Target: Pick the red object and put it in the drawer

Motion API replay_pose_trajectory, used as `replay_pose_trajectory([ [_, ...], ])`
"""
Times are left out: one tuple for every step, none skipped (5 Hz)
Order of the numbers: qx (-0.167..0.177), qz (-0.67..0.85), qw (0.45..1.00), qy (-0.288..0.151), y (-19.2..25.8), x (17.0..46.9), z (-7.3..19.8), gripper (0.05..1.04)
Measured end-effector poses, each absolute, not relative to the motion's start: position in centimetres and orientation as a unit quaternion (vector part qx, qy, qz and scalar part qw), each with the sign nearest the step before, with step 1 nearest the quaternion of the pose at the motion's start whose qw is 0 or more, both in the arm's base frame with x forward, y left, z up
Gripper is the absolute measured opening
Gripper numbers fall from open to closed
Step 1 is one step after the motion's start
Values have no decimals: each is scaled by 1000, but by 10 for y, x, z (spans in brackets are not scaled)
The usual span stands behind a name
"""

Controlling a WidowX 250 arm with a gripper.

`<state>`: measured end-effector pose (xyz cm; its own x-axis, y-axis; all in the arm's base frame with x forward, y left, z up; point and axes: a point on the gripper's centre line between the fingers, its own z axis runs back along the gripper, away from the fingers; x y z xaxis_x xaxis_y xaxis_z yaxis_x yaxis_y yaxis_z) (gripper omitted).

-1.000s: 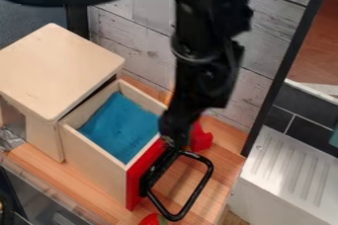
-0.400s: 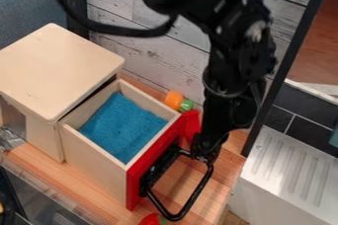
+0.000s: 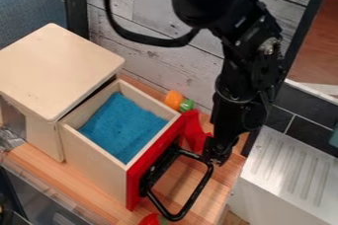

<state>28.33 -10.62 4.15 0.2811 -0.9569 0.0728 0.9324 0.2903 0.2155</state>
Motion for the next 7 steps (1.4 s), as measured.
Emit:
replay_pose_trajectory([
  [60, -580, 806, -101, -111, 290, 40, 999],
  [57, -553, 823, -118, -116, 300, 45, 999],
  [57, -505, 852, -125, -115, 303, 43, 999],
  [59, -461, 876, -131, -110, 312, 39, 999],
  [86, -410, 897, -144, -102, 320, 40, 999],
  [91, -398, 902, -140, -97, 322, 31, 999],
  [105, -382, 908, -132, -91, 324, 23, 999],
])
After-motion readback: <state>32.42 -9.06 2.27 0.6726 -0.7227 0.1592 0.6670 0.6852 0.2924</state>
